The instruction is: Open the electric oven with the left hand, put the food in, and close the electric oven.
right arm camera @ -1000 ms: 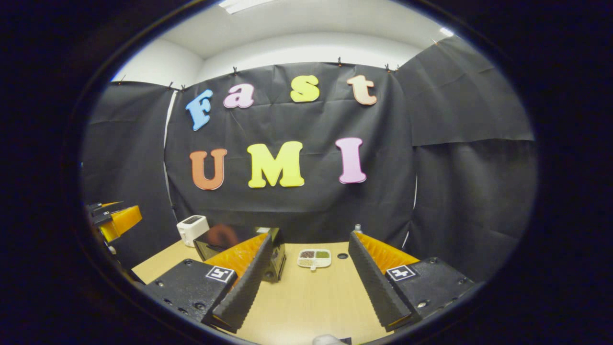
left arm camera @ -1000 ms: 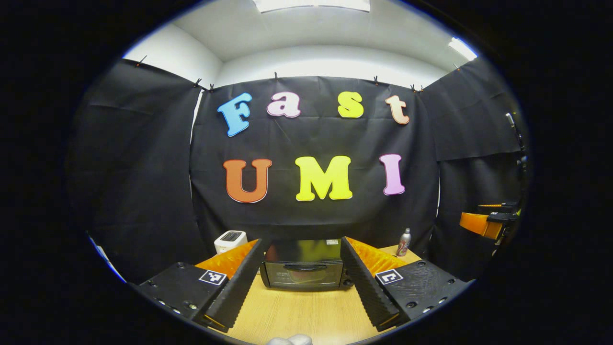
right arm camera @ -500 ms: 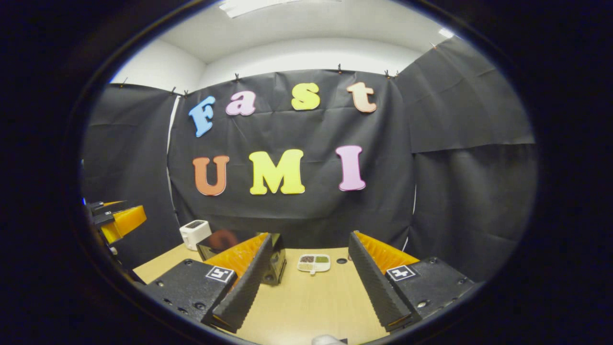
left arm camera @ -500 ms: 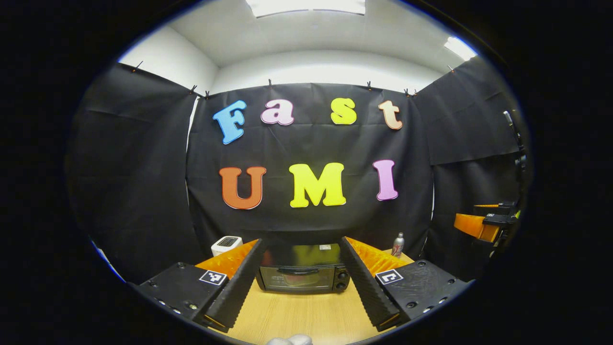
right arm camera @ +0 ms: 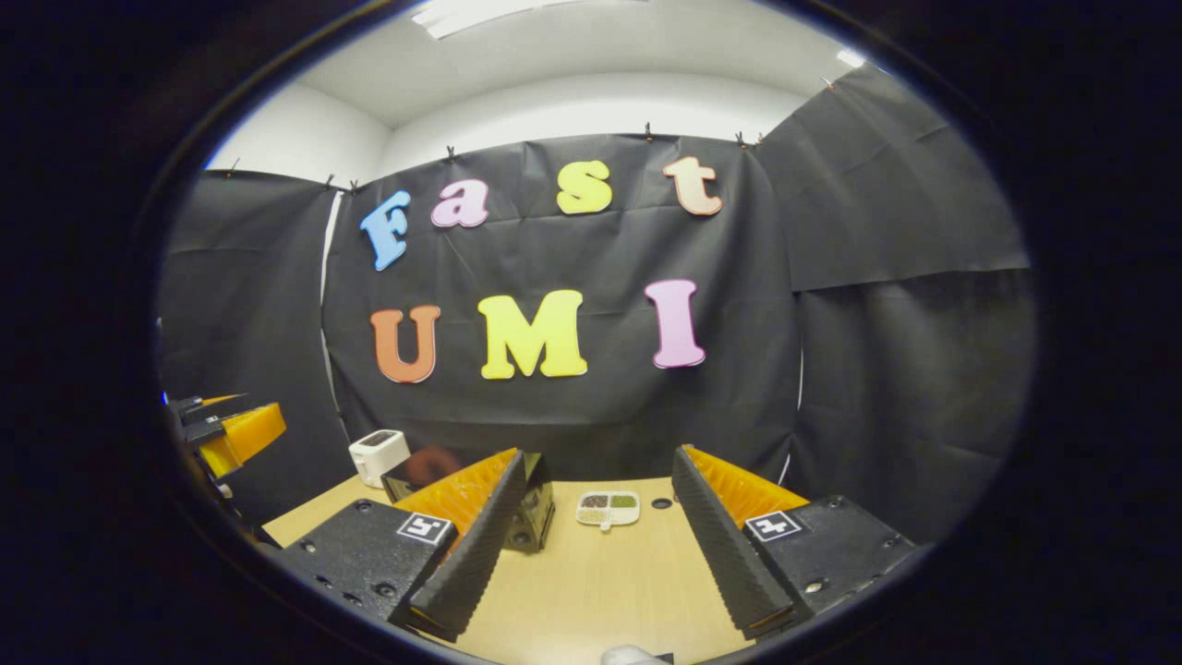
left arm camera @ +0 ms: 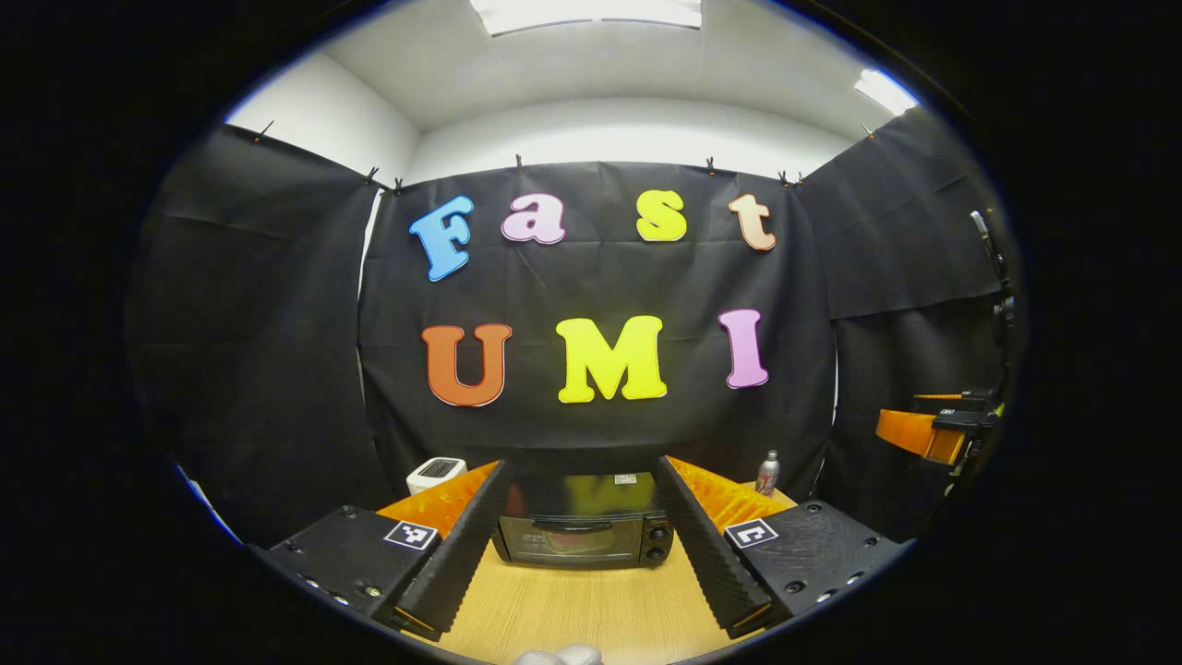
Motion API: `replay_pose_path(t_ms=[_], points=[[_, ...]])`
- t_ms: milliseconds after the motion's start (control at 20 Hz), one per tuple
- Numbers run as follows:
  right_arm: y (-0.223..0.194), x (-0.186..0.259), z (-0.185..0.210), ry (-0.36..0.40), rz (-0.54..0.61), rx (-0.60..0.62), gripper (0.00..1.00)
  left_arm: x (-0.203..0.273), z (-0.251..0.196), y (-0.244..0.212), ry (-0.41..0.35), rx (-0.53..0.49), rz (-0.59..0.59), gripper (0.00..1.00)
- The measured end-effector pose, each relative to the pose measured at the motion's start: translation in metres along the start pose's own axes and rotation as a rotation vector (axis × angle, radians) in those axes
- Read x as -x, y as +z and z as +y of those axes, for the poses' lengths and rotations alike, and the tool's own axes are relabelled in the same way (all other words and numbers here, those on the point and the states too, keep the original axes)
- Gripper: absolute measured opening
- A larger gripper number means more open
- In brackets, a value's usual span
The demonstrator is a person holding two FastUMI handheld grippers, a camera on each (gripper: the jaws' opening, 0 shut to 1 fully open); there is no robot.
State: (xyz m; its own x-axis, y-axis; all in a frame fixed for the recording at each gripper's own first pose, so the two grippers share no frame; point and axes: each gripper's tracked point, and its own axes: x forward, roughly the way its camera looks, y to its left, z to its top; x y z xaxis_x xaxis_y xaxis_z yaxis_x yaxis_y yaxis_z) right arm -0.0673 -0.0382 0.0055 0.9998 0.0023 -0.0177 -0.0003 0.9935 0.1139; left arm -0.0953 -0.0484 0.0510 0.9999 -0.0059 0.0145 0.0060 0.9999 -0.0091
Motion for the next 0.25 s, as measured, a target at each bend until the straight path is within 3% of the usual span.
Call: replay_pose_path(t_ms=[150,200,250], points=[[-0.0019,-0.0012,-0.005,-0.006,0.005,-0.008,0.95,-0.0021,-0.003,0.0005,-0.001,-0.002,-0.002,0.97],[-0.0032,-0.0023,-0.0076,-0.011,0.011,-0.009,1.0,-0.002,-0.0027,0.0006,0.001,-0.004,-0.001,0.97],[-0.0039,-0.003,-0.0096,-0.011,0.012,-0.009,0.95,-0.0024,-0.0042,0.0011,0.0,-0.002,-0.001,0.97]])
